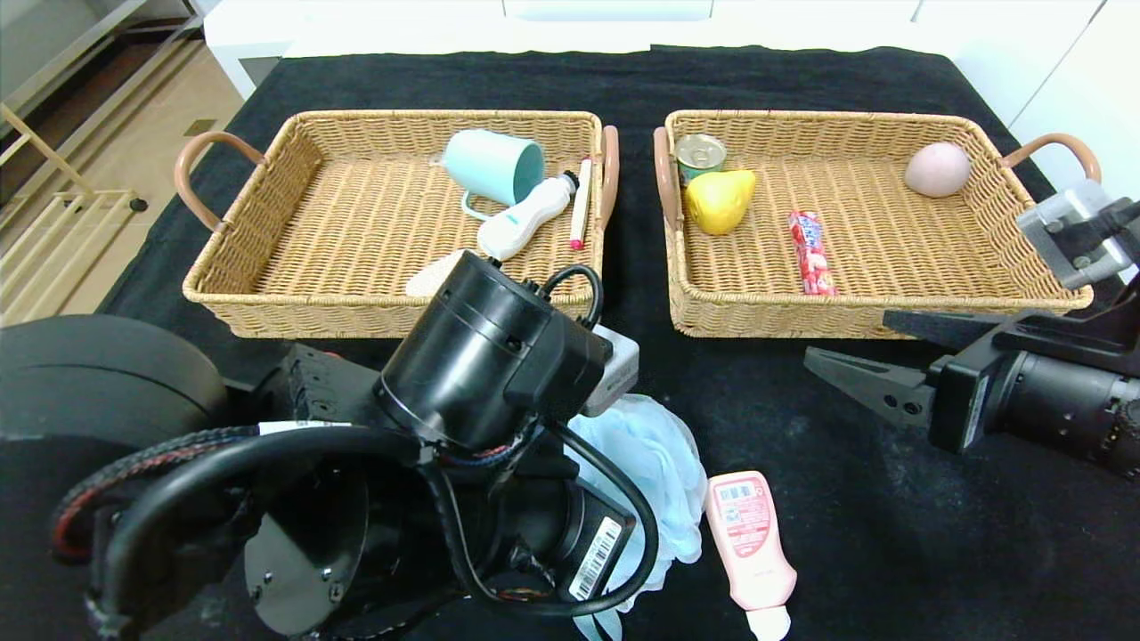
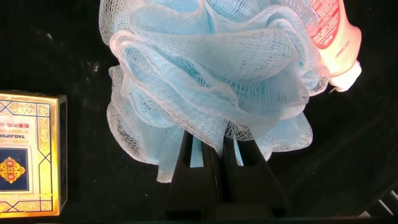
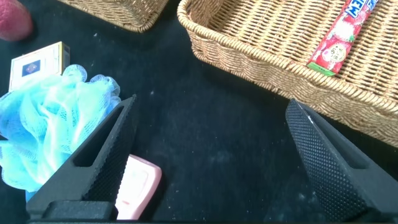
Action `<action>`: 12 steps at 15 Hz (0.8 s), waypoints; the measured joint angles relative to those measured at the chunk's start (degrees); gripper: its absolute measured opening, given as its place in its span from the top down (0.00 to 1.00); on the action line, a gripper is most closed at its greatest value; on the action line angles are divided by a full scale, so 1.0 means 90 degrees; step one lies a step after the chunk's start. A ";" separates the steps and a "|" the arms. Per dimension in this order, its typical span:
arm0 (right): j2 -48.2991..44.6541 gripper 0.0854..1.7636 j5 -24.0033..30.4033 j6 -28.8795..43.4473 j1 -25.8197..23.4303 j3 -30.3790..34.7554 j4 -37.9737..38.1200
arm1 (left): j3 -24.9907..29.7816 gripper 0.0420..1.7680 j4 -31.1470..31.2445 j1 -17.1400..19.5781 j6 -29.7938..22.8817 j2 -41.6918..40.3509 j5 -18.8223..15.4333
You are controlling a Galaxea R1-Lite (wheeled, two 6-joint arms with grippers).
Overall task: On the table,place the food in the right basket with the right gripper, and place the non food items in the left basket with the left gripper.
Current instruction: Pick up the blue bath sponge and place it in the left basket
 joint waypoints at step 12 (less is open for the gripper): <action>-0.0068 0.03 0.0005 0.0005 0.0199 0.0065 0.0057 | -0.0184 0.94 -0.0324 0.0819 -0.0153 -0.1364 -0.0226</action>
